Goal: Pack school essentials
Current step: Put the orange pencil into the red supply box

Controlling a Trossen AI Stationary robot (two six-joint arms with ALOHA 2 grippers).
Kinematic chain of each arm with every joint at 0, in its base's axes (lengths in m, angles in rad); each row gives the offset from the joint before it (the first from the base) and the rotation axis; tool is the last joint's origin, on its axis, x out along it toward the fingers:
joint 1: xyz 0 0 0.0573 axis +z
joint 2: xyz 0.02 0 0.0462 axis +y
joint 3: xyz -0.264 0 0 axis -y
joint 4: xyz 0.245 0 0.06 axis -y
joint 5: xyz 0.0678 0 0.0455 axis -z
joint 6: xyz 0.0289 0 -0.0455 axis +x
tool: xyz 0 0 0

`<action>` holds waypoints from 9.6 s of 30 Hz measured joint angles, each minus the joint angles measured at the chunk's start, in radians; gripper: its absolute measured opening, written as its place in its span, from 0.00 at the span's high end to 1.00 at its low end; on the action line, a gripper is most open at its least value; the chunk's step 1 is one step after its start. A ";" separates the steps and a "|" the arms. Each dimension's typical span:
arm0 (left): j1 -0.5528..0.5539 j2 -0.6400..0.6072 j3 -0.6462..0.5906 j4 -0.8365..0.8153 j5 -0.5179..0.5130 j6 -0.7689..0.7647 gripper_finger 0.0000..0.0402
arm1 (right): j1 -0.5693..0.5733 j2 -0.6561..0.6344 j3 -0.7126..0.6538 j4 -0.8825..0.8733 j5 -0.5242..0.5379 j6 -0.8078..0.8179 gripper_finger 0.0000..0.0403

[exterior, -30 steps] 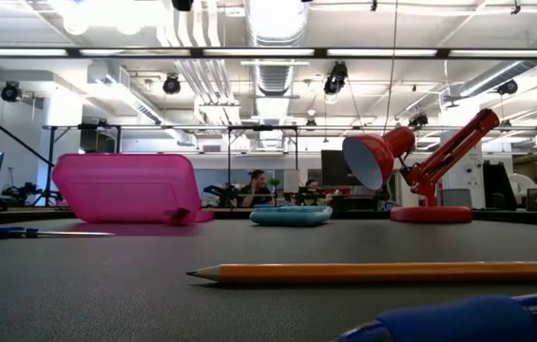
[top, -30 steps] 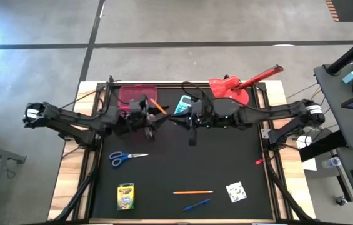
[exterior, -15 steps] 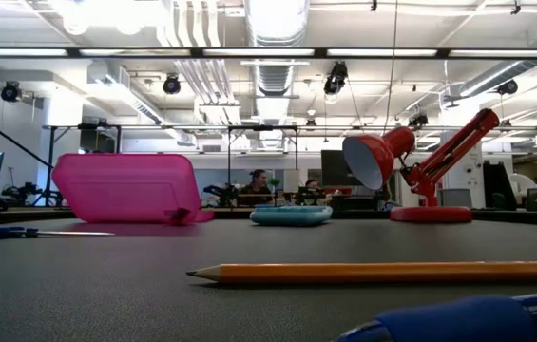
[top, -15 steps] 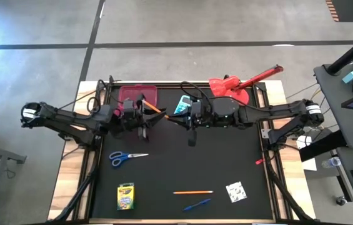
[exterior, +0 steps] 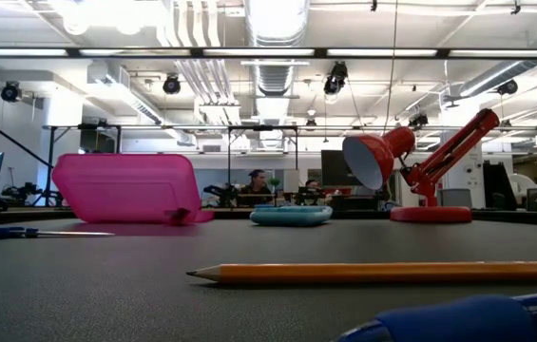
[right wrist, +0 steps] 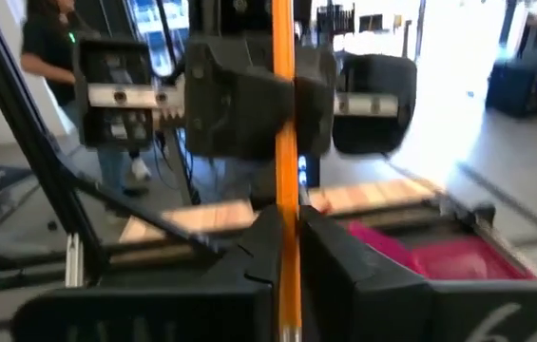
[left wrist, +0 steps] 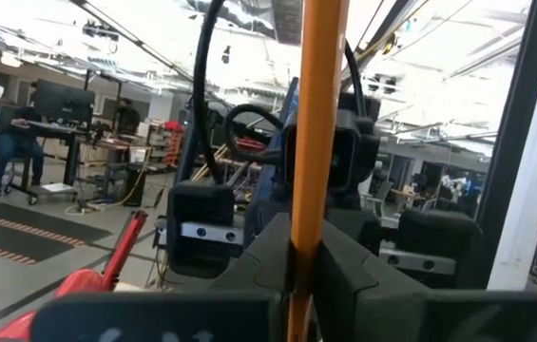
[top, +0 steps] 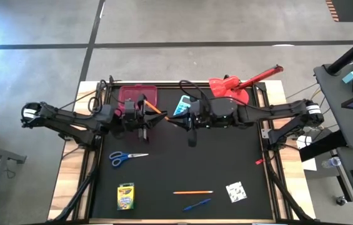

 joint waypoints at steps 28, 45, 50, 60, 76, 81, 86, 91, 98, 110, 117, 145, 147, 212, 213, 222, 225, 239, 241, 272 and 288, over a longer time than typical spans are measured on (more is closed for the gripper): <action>0.408 -0.002 -0.002 -0.678 0.045 -0.037 0.98 | -0.003 0.000 0.407 -0.868 0.003 0.160 0.60; 0.709 0.025 -0.003 -1.196 0.126 0.104 0.98 | -0.005 0.100 0.405 -0.879 0.003 0.156 0.63; 0.709 0.064 -0.007 -1.269 0.110 0.125 0.98 | -0.005 0.141 0.405 -0.893 0.003 0.153 0.64; 0.706 0.167 -0.011 -1.381 0.095 0.124 0.98 | -0.005 0.188 0.405 -0.949 0.002 0.154 0.64; 0.622 0.270 -0.017 -1.414 0.113 0.124 0.98 | -0.005 0.192 0.405 -0.990 0.003 0.126 0.64; 0.596 0.312 -0.029 -1.411 0.114 0.130 0.98 | -0.005 0.192 0.405 -0.990 0.003 0.101 0.64; 0.582 0.367 -0.034 -1.413 0.114 0.130 0.98 | -0.005 0.192 0.405 -0.989 0.003 0.093 0.64; 0.579 0.408 -0.034 -1.411 0.114 0.125 0.98 | -0.005 0.192 0.405 -0.989 0.003 0.093 0.64; 0.578 0.429 -0.034 -1.407 0.114 0.121 0.95 | -0.005 0.192 0.405 -0.990 0.003 0.094 0.64; 0.578 0.418 -0.019 -1.408 0.113 0.042 0.75 | -0.005 0.192 0.405 -0.991 0.003 0.096 0.64; 0.578 0.404 0.033 -1.431 0.113 0.016 0.66 | -0.005 0.192 0.405 -1.054 0.002 0.128 0.64; 0.518 -0.035 0.112 -1.296 0.320 -0.294 0.65 | 0.322 0.197 0.338 -1.065 0.065 0.407 0.64; 0.479 -0.067 0.102 -1.242 0.318 -0.333 0.65 | 0.350 0.197 0.302 -1.021 0.079 0.435 0.64; -0.209 0.077 0.115 -0.767 0.131 -0.403 0.65 | 0.533 0.585 0.060 -0.697 0.023 0.587 0.77; -0.209 0.082 0.117 -0.769 0.131 -0.403 0.65 | 0.533 0.585 0.060 -0.698 0.023 0.587 0.81; -0.209 0.079 0.118 -0.678 0.131 -0.401 0.65 | 0.533 0.569 0.057 -0.696 0.003 0.595 0.97; -0.208 0.073 0.118 -0.619 0.131 -0.401 0.65 | 0.533 0.536 0.052 -0.723 -0.023 0.592 0.97; -0.199 0.015 0.127 -0.590 -0.006 -0.205 0.65 | 0.492 0.202 0.053 -0.844 0.186 0.565 0.97; -0.195 -0.003 0.128 -0.590 -0.068 -0.140 0.65 | 0.481 0.156 0.051 -0.863 0.244 0.564 0.97; -0.053 0.031 0.132 -0.002 -0.171 0.125 0.43 | 0.083 -0.130 0.056 -0.108 0.417 -0.237 0.97; 0.011 0.115 0.209 0.035 -0.039 0.131 0.44 | 0.042 -0.061 0.056 -0.057 0.255 -0.208 0.97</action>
